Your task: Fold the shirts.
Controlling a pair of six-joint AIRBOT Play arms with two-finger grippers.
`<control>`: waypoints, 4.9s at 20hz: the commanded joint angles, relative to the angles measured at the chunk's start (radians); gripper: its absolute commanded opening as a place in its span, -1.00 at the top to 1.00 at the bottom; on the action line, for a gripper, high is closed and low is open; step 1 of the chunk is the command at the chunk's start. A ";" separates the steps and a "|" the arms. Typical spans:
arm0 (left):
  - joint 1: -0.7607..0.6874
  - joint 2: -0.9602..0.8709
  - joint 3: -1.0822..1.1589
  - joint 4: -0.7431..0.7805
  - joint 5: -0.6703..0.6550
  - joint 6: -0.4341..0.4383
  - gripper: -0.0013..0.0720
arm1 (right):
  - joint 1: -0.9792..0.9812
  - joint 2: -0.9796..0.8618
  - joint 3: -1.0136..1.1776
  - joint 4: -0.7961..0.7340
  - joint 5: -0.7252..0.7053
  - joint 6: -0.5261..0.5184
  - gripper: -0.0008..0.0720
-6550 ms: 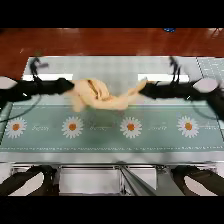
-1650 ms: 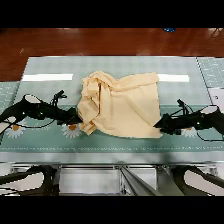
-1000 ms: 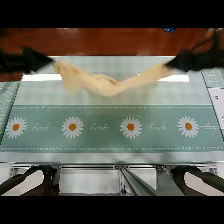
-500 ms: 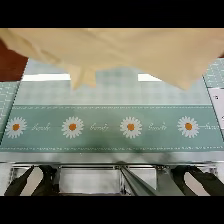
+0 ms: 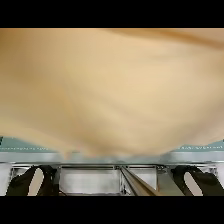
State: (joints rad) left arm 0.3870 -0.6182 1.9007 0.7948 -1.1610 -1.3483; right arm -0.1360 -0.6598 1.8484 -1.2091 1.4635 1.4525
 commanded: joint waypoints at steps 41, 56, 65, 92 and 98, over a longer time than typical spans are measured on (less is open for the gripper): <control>0.166 -0.715 -1.165 0.049 -0.048 0.115 -0.42 | -0.436 -0.528 -1.059 0.292 -0.377 -0.148 -0.17; -0.064 -0.822 -1.200 0.024 0.042 0.073 0.11 | -0.444 -0.481 -1.125 0.403 -0.291 -0.209 -0.17; -0.082 -0.820 -1.126 0.023 -0.002 0.080 0.90 | -0.537 -0.482 -1.266 0.220 -0.198 -0.126 -0.17; -0.078 -0.532 -0.243 -0.302 0.103 0.061 0.90 | -0.164 -0.482 0.006 0.251 -0.209 -0.044 0.91; -0.006 -0.305 0.001 -0.133 0.121 0.044 0.90 | -0.163 -0.219 0.153 0.109 -0.198 -0.030 0.91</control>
State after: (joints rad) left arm 0.3496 -1.0286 1.8046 0.5709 -1.0584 -1.2896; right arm -0.2989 -0.9974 1.9285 -1.0145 1.2537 1.4075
